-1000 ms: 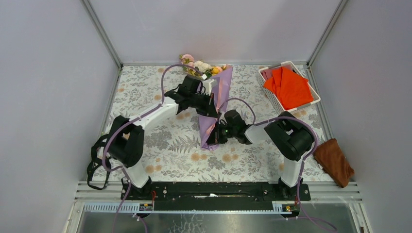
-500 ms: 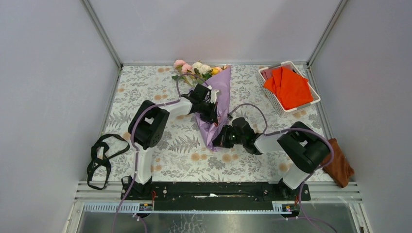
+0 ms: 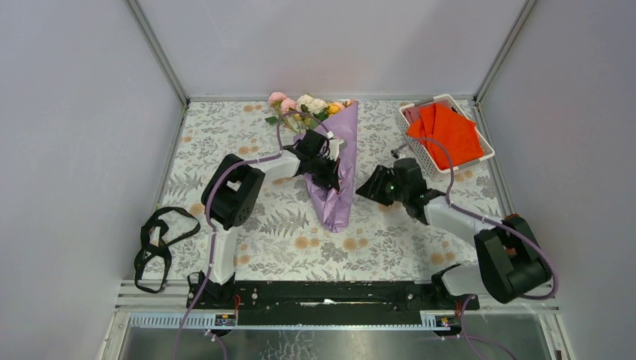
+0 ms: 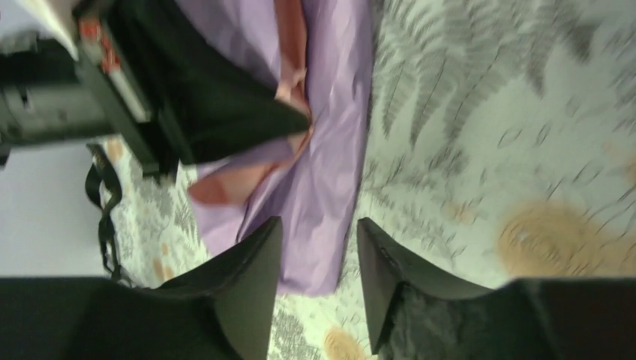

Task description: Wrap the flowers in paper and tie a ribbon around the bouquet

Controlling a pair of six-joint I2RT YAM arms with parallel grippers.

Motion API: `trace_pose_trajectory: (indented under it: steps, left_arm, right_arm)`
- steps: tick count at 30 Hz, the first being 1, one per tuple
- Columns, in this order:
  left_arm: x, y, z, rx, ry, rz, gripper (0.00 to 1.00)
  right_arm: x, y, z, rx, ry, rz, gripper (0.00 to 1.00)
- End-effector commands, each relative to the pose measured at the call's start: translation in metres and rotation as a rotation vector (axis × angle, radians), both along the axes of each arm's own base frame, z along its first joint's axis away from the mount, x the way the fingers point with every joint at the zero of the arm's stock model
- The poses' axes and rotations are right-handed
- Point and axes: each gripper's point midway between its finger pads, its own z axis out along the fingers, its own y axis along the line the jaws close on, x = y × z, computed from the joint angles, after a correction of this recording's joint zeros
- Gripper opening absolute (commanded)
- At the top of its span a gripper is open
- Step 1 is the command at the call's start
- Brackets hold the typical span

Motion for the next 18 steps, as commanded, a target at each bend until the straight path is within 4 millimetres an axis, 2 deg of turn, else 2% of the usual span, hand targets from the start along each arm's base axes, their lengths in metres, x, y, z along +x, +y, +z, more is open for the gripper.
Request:
trace_pose_trajectory:
  steps: [1, 5, 6, 8, 10, 14, 18]
  left_arm:
    - [0.008, 0.006, -0.005, 0.054, -0.075, -0.014, 0.00]
    - [0.005, 0.005, 0.010, 0.036, -0.079, -0.022, 0.00]
    - [0.002, 0.003, 0.016, 0.029, -0.082, -0.029, 0.00]
    - [0.000, 0.000, 0.030, 0.010, -0.103, -0.040, 0.00]
    - [-0.001, -0.004, 0.044, -0.009, -0.126, -0.053, 0.00]
    - [0.000, -0.010, 0.065, -0.034, -0.156, -0.072, 0.00]
    - [0.003, -0.012, 0.064, -0.027, -0.169, -0.081, 0.00]
  right_arm:
    - [0.038, -0.009, 0.002, -0.087, -0.032, 0.084, 0.53]
    - [0.055, 0.003, -0.025, -0.057, 0.030, 0.137, 0.53]
    - [0.059, 0.006, -0.033, -0.055, 0.042, 0.141, 0.49]
    - [0.066, 0.012, -0.050, -0.047, 0.069, 0.149, 0.35]
    - [0.074, 0.020, -0.059, -0.012, 0.076, 0.154, 0.22]
    - [0.074, 0.050, -0.065, 0.140, 0.096, 0.168, 0.02]
    - [0.059, 0.076, -0.057, 0.231, 0.093, 0.160, 0.00]
